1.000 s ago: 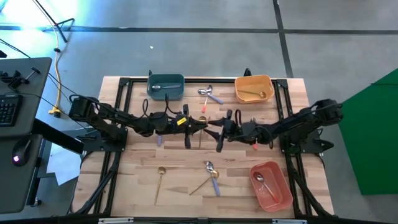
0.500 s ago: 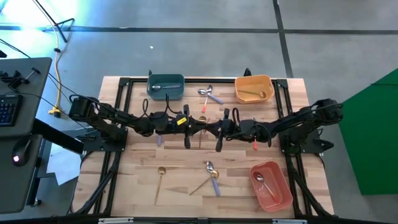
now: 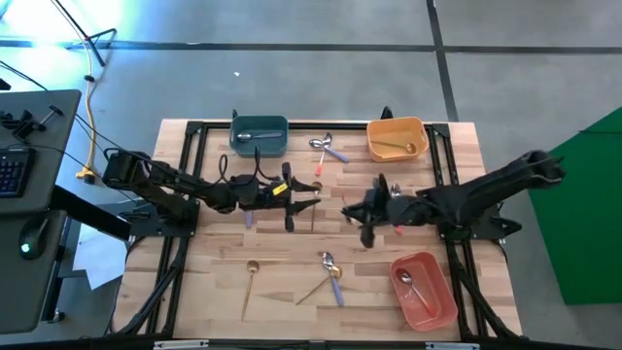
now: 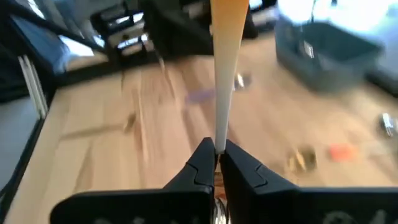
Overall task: Sort silverware by color (type)
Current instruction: Put the bottom left orange spoon into the orange bin
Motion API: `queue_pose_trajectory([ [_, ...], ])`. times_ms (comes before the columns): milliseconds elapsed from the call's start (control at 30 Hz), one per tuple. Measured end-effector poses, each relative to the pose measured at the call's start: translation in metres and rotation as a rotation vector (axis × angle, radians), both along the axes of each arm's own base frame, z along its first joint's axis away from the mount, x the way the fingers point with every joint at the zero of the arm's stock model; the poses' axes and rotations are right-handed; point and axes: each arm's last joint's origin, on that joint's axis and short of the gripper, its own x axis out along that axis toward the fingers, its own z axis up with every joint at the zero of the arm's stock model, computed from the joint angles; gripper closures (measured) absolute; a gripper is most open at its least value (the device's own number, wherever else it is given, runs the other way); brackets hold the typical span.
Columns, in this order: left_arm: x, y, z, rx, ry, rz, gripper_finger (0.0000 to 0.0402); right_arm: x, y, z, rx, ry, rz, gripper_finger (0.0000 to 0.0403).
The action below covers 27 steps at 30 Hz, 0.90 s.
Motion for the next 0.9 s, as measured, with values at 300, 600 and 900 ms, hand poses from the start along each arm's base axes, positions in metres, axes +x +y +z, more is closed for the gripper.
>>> queue_pose_trajectory([
  [300, -0.008, 0.002, -0.010, 0.013, 0.028, 0.045, 0.0272, -0.031, 0.029, 0.049, 0.271, 0.308, -0.176, 0.0402],
  [600, -0.008, 0.003, -0.009, 0.034, 0.027, 0.049, 0.0273, -0.054, 0.065, 0.040, 0.574, 0.515, -0.347, 0.0402],
  [900, -0.008, 0.002, -0.009, 0.034, 0.031, 0.049, 0.0273, -0.065, 0.123, 0.011, 0.722, 0.710, -0.351, 0.0402],
])
